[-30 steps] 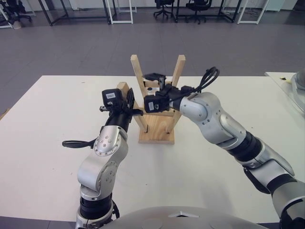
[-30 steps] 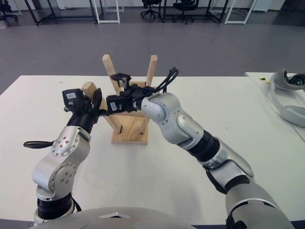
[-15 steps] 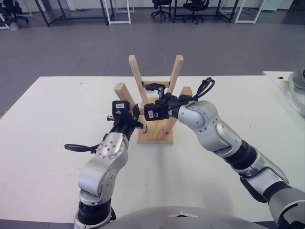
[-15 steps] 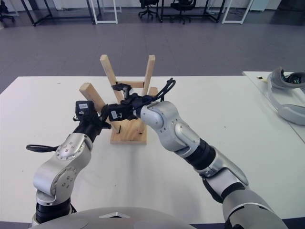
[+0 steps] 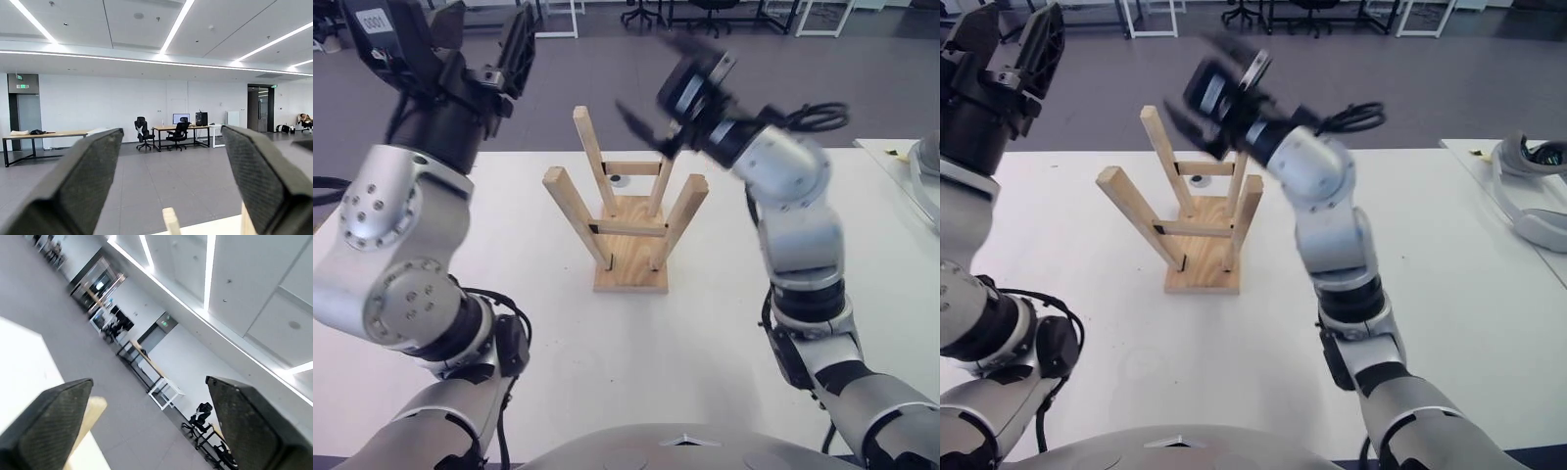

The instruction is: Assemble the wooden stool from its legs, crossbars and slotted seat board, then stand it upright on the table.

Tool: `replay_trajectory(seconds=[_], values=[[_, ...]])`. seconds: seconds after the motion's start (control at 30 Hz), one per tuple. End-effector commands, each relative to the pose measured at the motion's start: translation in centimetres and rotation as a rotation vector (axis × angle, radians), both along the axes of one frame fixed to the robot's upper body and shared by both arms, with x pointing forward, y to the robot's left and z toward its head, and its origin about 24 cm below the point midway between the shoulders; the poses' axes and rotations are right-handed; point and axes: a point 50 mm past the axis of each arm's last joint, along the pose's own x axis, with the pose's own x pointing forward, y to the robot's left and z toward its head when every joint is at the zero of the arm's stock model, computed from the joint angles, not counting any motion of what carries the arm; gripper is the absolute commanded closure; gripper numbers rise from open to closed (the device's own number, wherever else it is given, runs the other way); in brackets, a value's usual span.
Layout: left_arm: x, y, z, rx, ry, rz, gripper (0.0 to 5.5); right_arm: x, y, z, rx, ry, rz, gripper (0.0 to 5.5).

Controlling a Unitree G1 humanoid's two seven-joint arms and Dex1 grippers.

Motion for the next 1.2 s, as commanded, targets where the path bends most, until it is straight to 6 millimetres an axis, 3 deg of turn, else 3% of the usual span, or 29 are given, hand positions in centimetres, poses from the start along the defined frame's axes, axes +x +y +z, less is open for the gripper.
replay_trajectory(seconds=[0.03,0.07,0.17,0.27,0.3,0.37,0.47,0.6,0.67,0.73,0.77,0.87,0.93,1.0,1.1,1.2], values=[[2.5,0.5,-1.0,0.021,0.118,-0.12,1.81,1.8,-2.9,-1.0,0.231,0.272,0.056,1.18],[2.9,0.2,-2.0,0.013,0.157,-0.157,1.81,1.7,-2.4,-3.2,0.233,0.385,0.104,1.18],[4.4,-1.3,-8.5,-0.026,0.367,-0.264,1.81,0.7,-1.4,-9.5,0.152,0.631,0.136,1.18],[4.8,-2.3,-15.4,0.037,0.569,-0.273,1.81,0.4,-0.9,-14.2,0.04,0.8,0.061,1.18],[4.7,-2.3,-16.6,0.06,0.599,-0.273,1.81,0.6,-0.6,-14.7,0.023,0.819,0.046,1.18],[4.7,-2.1,-16.3,0.062,0.578,-0.282,1.81,1.0,0.1,-13.7,0.066,0.808,0.066,1.18],[5.4,-1.3,-13.7,0.026,0.497,-0.276,1.81,1.6,0.6,-11.2,0.145,0.752,0.111,1.18],[5.6,0.4,-8.6,-0.08,0.319,-0.256,1.81,2.4,-0.2,-7.0,0.268,0.592,0.137,1.18],[5.2,2.9,-5.0,-0.161,0.181,-0.219,1.81,3.3,-1.9,-6.0,0.329,0.538,0.066,1.18],[4.5,7.3,-4.0,-0.25,0.119,-0.1,1.81,4.6,-4.6,-8.7,0.299,0.578,-0.119,1.18],[4.3,8.8,-4.7,-0.264,0.141,-0.042,1.81,4.9,-5.4,-10.3,0.267,0.61,-0.186,1.18],[4.3,10.8,-13.5,-0.159,0.423,0.088,1.81,4.9,-6.8,-17.8,0.021,0.721,-0.347,1.18],[4.0,10.4,-19.4,-0.036,0.579,0.098,1.81,3.7,-6.2,-22.1,-0.101,0.831,-0.312,1.18],[4.1,8.0,-23.7,0.013,0.658,0.01,1.81,2.2,-4.6,-24.9,-0.221,0.89,-0.227,1.18],[5.2,4.1,-26.1,0.051,0.673,-0.159,1.81,1.2,-3.0,-26.5,-0.325,0.911,-0.148,1.18],[6.1,1.5,-27.0,0.096,0.713,-0.287,1.81,1.0,-1.7,-26.2,-0.408,0.865,-0.079,1.18]])
